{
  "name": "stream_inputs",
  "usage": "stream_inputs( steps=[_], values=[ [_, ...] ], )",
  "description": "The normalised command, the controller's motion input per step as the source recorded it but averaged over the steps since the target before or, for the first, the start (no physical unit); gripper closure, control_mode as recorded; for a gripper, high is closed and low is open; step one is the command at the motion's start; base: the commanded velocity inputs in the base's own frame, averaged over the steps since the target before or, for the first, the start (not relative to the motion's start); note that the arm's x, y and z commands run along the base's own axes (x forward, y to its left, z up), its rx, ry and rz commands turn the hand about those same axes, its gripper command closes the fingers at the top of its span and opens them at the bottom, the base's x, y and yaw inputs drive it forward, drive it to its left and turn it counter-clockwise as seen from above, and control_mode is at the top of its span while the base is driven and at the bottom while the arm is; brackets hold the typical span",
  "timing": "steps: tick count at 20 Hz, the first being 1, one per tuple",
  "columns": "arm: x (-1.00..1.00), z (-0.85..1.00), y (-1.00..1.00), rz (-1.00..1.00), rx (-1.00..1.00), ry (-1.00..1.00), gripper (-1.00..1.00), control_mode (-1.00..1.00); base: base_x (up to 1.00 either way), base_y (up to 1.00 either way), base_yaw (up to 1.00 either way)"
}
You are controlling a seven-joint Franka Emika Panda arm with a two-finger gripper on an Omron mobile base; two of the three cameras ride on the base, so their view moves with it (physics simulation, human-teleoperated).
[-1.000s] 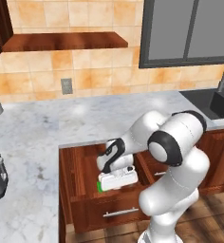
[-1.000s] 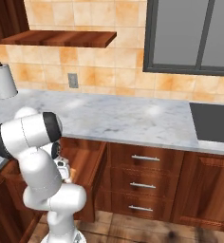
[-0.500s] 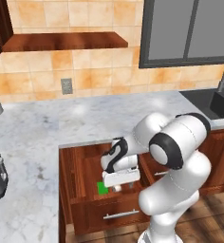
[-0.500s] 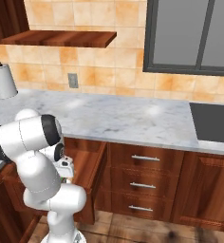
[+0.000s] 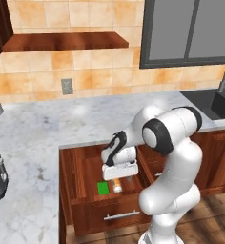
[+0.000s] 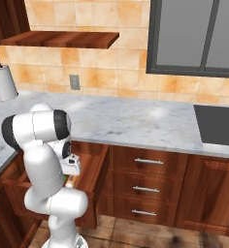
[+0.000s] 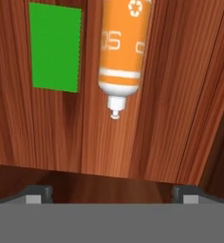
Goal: Restock the sink supplies by placing the sponge and soap dispenser on the counter and next to the sink. Make sure the soap dispenser is upright.
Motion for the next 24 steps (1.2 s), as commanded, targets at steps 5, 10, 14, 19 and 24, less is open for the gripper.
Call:
stream_inputs(
  steps=[5, 10, 14, 19, 24],
  values=[
    [0.30, -0.30, 0.02, 0.00, -0.01, 0.00, -1.00, -1.00, 0.00, 0.00, 0.00],
    [0.03, -0.40, 0.03, -0.03, -0.08, 0.00, -1.00, -1.00, 0.00, 0.00, 0.00],
    [0.01, -0.30, 0.02, -0.06, -0.06, -0.03, -1.00, -1.00, 0.00, 0.00, 0.00],
    [0.22, -0.12, 0.00, -0.07, 0.00, 0.00, -1.00, -1.00, 0.00, 0.00, 0.00],
    [0.30, -0.21, 0.00, -0.06, 0.00, 0.00, -1.00, -1.00, 0.00, 0.00, 0.00]
  ],
)
